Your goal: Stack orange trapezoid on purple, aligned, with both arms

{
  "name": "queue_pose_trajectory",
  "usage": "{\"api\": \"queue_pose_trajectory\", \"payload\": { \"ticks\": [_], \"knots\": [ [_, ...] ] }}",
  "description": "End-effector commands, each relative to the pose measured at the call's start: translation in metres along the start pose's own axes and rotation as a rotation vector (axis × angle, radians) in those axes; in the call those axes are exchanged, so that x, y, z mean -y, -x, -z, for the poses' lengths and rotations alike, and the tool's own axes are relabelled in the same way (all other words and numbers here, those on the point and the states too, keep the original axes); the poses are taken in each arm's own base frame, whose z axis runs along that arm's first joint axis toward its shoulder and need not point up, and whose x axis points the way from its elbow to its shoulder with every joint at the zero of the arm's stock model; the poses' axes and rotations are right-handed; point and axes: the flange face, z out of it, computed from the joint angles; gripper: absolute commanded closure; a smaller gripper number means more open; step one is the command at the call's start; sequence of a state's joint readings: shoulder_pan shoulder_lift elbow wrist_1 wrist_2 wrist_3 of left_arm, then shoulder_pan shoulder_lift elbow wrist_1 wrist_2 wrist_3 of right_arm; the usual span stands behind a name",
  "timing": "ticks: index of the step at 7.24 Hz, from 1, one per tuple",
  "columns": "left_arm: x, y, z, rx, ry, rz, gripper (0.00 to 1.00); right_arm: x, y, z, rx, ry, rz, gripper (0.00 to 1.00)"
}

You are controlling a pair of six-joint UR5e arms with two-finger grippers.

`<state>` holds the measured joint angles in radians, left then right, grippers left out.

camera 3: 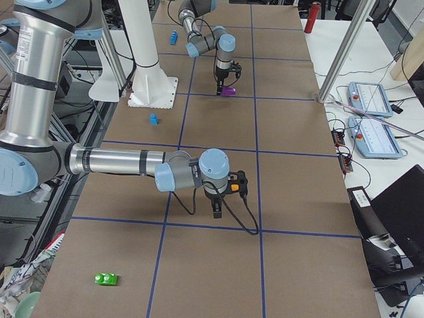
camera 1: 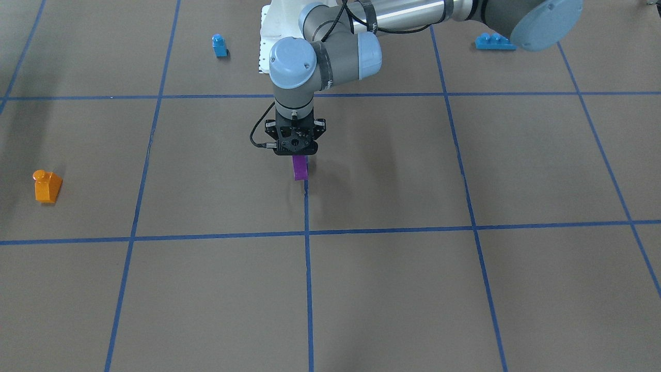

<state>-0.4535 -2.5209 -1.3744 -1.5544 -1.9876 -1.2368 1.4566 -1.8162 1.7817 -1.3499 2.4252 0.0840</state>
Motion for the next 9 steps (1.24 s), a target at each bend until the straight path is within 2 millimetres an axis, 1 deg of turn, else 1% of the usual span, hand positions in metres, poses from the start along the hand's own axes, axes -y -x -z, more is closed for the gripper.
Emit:
{"api": "queue_pose_trajectory", "payload": {
  "ticks": [1, 2, 3, 8, 9],
  "knots": [
    [0.003, 0.003, -0.009, 0.021, -0.013, -0.042, 1.0, 0.001, 0.002, -0.001, 0.003, -0.011, 0.02, 0.0],
    [0.0, 0.002, -0.016, 0.026, -0.006, -0.045, 1.0, -0.001, 0.003, -0.001, 0.005, -0.019, 0.035, 0.0],
    [0.001, 0.002, -0.019, 0.03, -0.004, -0.045, 1.0, -0.001, 0.003, -0.003, 0.005, -0.016, 0.036, 0.0],
    [0.004, 0.006, -0.027, 0.044, 0.001, -0.041, 1.0, -0.001, 0.009, -0.01, 0.008, 0.002, 0.049, 0.0],
    [0.004, 0.006, -0.027, 0.044, 0.001, -0.041, 0.98, -0.001, 0.011, -0.012, 0.009, 0.006, 0.051, 0.0]
  ]
}}
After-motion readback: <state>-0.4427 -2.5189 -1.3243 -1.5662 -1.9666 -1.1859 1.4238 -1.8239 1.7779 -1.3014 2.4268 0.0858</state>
